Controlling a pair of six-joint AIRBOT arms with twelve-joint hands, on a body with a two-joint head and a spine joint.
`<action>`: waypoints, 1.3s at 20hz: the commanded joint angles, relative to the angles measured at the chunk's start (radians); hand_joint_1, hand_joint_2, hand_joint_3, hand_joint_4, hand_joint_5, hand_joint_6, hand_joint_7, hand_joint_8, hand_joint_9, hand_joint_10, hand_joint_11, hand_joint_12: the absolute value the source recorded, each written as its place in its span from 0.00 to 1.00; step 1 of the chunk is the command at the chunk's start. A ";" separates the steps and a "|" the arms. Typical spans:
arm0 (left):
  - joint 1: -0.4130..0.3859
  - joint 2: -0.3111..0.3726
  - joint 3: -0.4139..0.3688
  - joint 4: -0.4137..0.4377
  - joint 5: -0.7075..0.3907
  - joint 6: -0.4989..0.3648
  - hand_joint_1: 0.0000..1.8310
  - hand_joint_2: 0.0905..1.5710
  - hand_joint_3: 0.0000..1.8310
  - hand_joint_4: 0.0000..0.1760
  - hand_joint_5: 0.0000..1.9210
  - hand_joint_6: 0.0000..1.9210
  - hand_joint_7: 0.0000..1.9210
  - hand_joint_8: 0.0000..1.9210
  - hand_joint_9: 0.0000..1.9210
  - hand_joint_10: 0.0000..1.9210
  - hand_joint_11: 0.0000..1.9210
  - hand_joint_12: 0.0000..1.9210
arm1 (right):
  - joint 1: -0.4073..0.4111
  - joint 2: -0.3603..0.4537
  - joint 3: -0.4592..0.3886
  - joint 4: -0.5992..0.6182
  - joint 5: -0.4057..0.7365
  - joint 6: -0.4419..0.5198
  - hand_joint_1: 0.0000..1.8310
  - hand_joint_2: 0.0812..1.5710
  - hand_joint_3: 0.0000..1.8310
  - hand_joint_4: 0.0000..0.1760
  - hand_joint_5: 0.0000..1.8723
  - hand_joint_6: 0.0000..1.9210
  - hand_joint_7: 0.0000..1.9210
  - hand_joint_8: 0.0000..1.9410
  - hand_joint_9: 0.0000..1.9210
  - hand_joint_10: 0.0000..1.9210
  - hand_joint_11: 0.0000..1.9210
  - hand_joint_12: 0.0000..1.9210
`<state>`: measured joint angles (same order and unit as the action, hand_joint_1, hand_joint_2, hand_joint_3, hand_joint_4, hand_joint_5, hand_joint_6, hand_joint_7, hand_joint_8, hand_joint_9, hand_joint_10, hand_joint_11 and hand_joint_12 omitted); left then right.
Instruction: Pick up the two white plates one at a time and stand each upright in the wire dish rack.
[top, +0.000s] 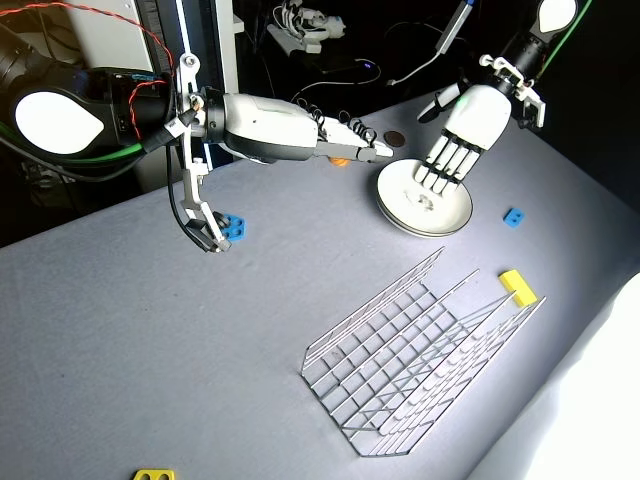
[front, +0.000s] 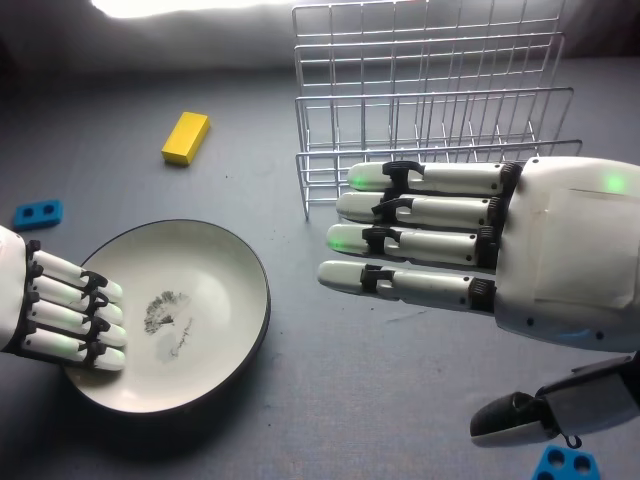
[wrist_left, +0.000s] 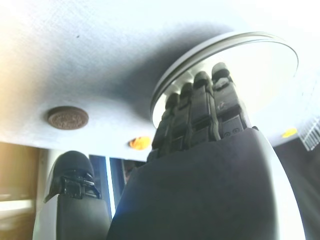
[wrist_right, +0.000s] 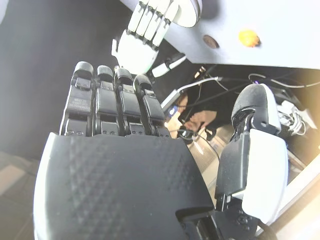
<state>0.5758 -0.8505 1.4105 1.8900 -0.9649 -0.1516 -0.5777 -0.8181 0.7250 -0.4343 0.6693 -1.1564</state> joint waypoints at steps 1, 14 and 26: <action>0.005 -0.004 0.001 -0.017 -0.011 0.001 0.00 0.66 0.00 0.00 0.00 0.00 0.00 0.00 0.00 0.00 0.00 0.00 | 0.009 0.002 -0.003 0.018 0.121 -0.004 0.17 0.61 0.00 0.00 0.00 0.00 0.00 0.00 0.00 0.00 0.00 0.00; 0.082 -0.080 0.003 -0.111 0.082 0.016 0.00 0.67 0.00 0.00 0.00 0.00 0.00 0.00 0.00 0.00 0.00 0.00 | 0.015 -0.014 -0.003 0.011 0.127 -0.041 0.60 0.61 0.00 0.00 0.00 0.00 0.00 0.00 0.00 0.00 0.02 0.01; 0.089 -0.153 0.041 -0.184 0.082 0.034 0.00 0.66 0.00 0.00 0.00 0.00 0.00 0.00 0.00 0.00 0.00 0.00 | 0.119 -0.191 0.106 0.052 -0.046 -0.100 0.73 0.57 0.00 0.00 0.13 0.02 0.09 0.01 0.09 0.03 0.00 0.60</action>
<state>0.6533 -0.9749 1.4586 1.6562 -0.9134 -0.1230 -0.4679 -1.0122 0.8330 -0.3923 0.5285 -1.2488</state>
